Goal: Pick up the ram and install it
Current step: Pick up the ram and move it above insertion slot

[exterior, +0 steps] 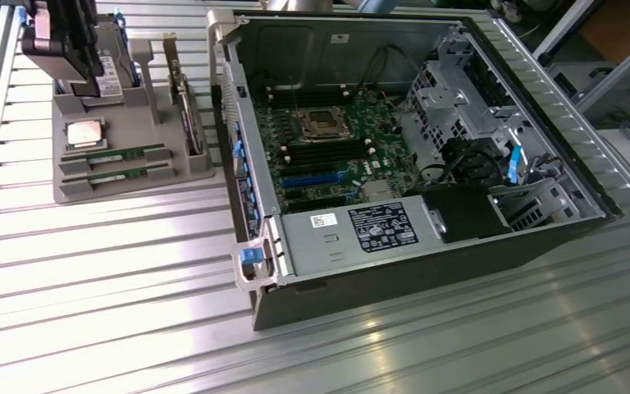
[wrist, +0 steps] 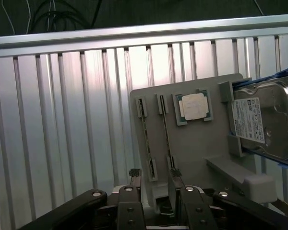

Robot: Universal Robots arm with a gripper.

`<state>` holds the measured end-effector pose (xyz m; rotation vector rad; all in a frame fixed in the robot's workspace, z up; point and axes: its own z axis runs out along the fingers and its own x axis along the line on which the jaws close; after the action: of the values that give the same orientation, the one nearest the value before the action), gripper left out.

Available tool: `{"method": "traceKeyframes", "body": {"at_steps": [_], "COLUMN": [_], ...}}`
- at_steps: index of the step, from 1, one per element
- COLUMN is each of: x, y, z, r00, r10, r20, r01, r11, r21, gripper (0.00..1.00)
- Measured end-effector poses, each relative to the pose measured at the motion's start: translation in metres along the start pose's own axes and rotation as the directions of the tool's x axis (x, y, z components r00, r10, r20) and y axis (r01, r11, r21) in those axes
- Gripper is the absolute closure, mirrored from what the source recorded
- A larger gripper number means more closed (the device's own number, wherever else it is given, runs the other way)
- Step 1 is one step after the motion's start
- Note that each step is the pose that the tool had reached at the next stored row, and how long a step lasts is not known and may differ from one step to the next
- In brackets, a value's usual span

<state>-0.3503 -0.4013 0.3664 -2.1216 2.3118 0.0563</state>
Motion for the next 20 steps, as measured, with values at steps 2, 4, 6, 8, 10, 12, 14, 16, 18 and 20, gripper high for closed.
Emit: {"method": "traceKeyframes", "body": {"at_steps": [2,4,6,8,10,12,14,16,18,20], "x": [0.000,0.001,0.002,0.005,0.006,0.006,0.006,0.006,0.006,0.006], "y": [0.0000,-0.0002,-0.0002,0.0002,0.0002,0.0002,0.0002,0.0002,0.0001,0.0001], "z": [0.0013,0.0038,0.0052,0.0073,0.0084,0.0091,0.0098,0.0104,0.0116,0.0132], "r00": [0.9998,0.9993,0.9992,0.9989,0.9987,0.9985,0.9983,0.9985,0.9985,0.9981], "r10": [0.000,-0.001,-0.001,-0.003,-0.016,-0.028,-0.033,-0.038,-0.048,-0.057], "r20": [0.0184,0.0371,0.0406,0.0465,0.0478,0.0479,0.0472,0.0403,0.0266,0.0230], "r01": [0.000,0.001,0.001,0.004,0.017,0.029,0.034,0.038,0.048,0.057], "r11": [1.0000,1.0000,1.0000,1.0000,0.9999,0.9996,0.9994,0.9993,0.9988,0.9984], "r21": [-0.0015,-0.0029,-0.0034,-0.0040,-0.0043,-0.0049,-0.0050,-0.0047,-0.0042,-0.0047], "gripper": [0.64,0.64,0.64,0.64,0.64,0.64,0.64,0.64,0.64,0.64]}}
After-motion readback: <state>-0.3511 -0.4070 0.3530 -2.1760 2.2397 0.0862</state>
